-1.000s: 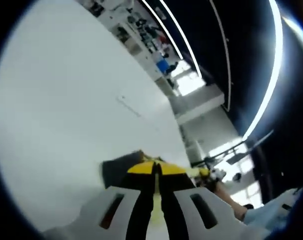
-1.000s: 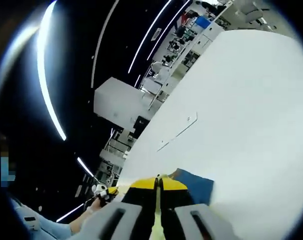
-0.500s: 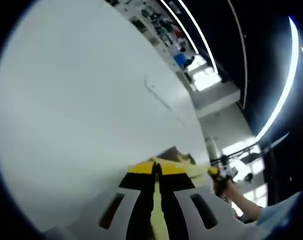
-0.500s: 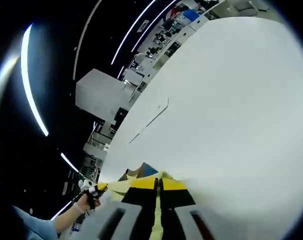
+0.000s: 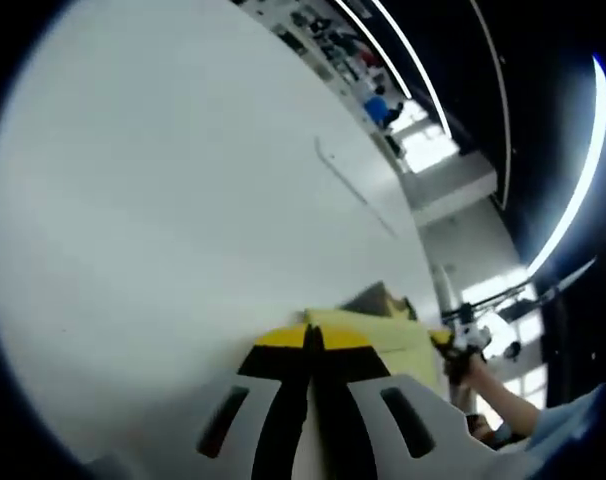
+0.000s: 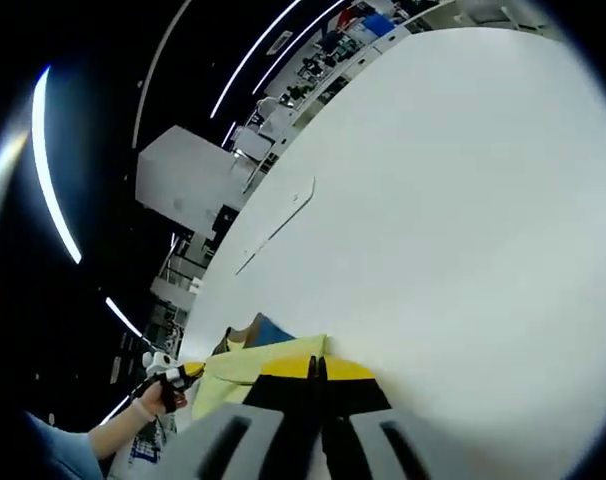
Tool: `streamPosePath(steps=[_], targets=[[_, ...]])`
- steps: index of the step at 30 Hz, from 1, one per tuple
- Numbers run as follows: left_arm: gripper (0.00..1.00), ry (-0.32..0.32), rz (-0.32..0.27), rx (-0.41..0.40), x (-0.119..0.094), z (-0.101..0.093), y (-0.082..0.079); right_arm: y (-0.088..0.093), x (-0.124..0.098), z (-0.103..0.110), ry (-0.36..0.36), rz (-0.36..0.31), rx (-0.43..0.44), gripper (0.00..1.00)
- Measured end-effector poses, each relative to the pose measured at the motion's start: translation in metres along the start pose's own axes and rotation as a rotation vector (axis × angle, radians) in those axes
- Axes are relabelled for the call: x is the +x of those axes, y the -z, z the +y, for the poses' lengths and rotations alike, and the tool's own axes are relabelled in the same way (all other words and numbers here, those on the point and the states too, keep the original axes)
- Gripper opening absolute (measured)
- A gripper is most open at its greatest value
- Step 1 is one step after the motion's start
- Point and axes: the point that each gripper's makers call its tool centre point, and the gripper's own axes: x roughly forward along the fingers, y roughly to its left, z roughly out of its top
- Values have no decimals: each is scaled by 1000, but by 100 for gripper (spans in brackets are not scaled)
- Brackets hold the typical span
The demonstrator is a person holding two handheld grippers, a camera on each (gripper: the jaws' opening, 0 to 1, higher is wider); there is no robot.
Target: Fold the garment on the visible template until the final outline fits inside the template.
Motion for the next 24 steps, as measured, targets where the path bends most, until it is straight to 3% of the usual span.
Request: streamPosePath(steps=[3, 6, 10, 13, 14, 17, 20, 24], targets=[[0, 29, -20, 78, -1, -8, -4, -1, -2, 7, -13, -11, -59, 0], [2, 11, -42, 169, -6, -10, -10, -10, -8, 9, 25, -56, -234, 3], [22, -28, -50, 345, -15, -11, -19, -17, -17, 15, 38, -67, -381, 35], [27, -59, -27, 501, -20, -11, -18, -19, -23, 7, 82, -20, -569, 41], [28, -68, -18, 537, -21, -13, -15, -18, -23, 6, 91, -10, -583, 41], [35, -75, 39, 508, -18, -8, -7, -9, -22, 0, 138, 61, -693, 42], [37, -85, 83, 582, -16, -2, 0, -5, -18, -5, 176, 93, -784, 42], [34, -99, 87, 604, -14, 1, -1, -1, -10, -3, 184, 93, -804, 41]])
